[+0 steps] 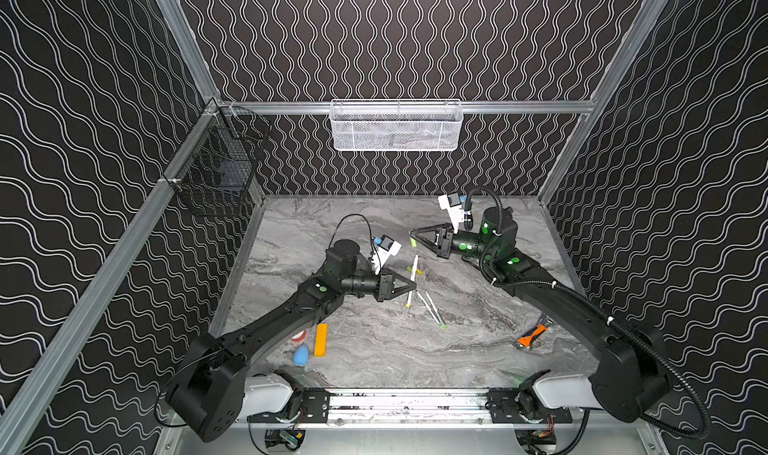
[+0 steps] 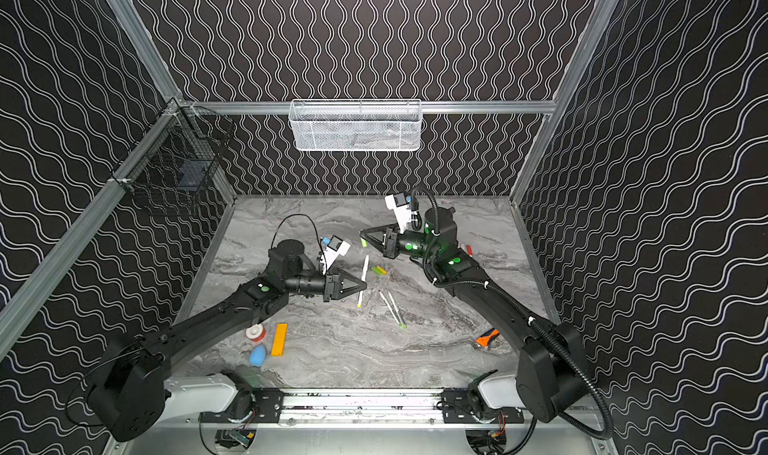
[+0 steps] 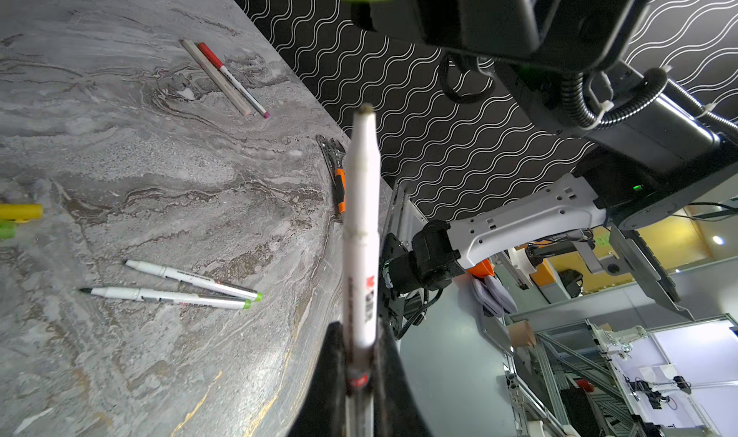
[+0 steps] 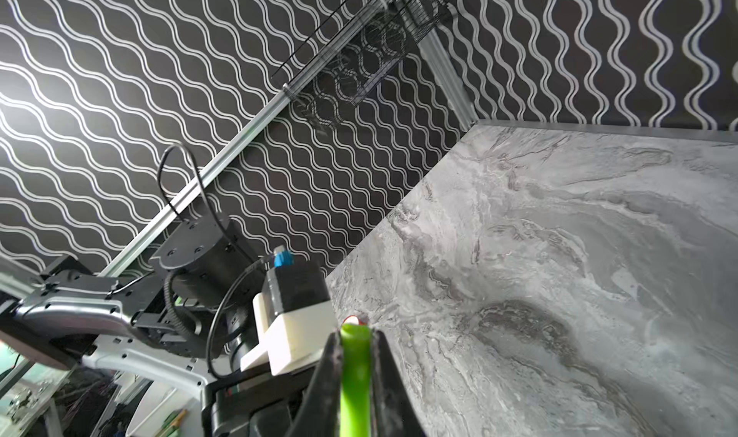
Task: Insert the pens into the pen caps
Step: 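Align the green cap over the upright marker tip held by the left gripper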
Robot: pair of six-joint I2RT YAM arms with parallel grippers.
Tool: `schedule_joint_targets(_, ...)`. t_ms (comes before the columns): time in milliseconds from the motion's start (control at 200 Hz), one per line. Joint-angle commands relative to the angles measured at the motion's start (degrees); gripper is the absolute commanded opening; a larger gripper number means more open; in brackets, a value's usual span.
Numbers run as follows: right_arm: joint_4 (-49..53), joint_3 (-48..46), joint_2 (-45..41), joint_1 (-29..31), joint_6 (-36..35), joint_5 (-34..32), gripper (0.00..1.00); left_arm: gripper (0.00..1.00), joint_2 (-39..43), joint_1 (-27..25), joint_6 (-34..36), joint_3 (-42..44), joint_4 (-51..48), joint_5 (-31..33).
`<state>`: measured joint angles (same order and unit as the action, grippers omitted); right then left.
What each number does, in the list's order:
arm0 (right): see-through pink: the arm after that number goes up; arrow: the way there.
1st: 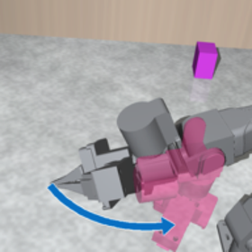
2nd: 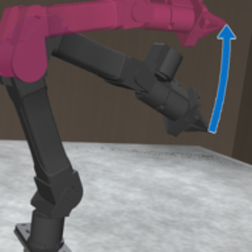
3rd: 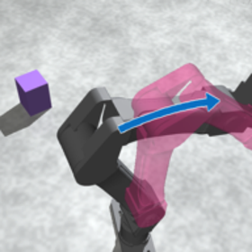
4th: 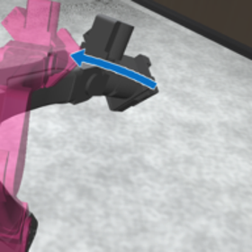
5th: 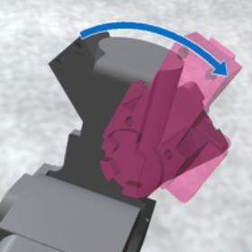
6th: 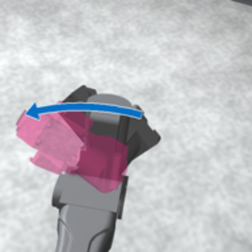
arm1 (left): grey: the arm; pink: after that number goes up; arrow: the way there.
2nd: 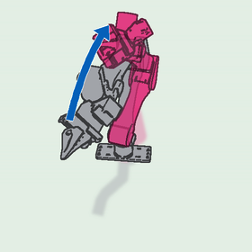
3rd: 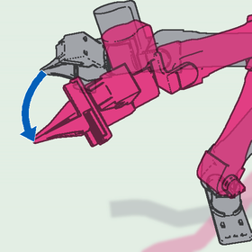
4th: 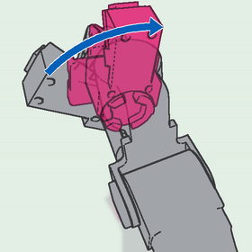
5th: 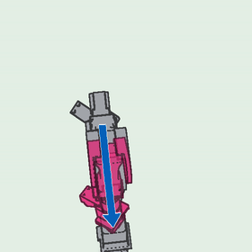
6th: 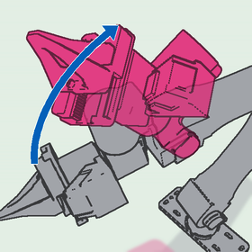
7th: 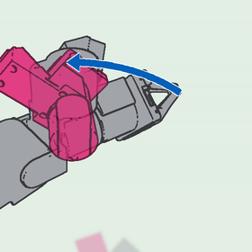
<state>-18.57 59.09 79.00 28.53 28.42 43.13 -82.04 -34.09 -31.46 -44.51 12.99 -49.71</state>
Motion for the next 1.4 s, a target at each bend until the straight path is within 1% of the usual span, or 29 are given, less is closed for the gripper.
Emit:
schedule_joint_targets(0,-1.9,0.3,0.3,0.5,-0.5,-0.4,0.13,0.0,0.2,-0.1,0.1,0.2,3.3,-0.3)
schedule_joint_targets(280,-3.0,-0.5,-0.5,0.7,-0.6,-0.9,0.13,0.0,1.9,0.1,0.6,0.8,2.9,1.0)
schedule_joint_targets(415,-1.8,-0.3,-0.8,0.9,-1.9,-1.6,0.13,0.0,2.6,0.0,0.5,1.0,3.0,1.3)
schedule_joint_targets(746,-2.0,-0.6,-1.4,0.9,-2.1,-1.3,0.13,0.0,3.4,0.6,0.7,1.1,2.4,1.9)
schedule_joint_targets(1396,-1.0,-0.2,-1.5,2.0,-3.0,-0.6,0.13,0.0,4.0,2.0,0.1,1.2,3.3,1.4)
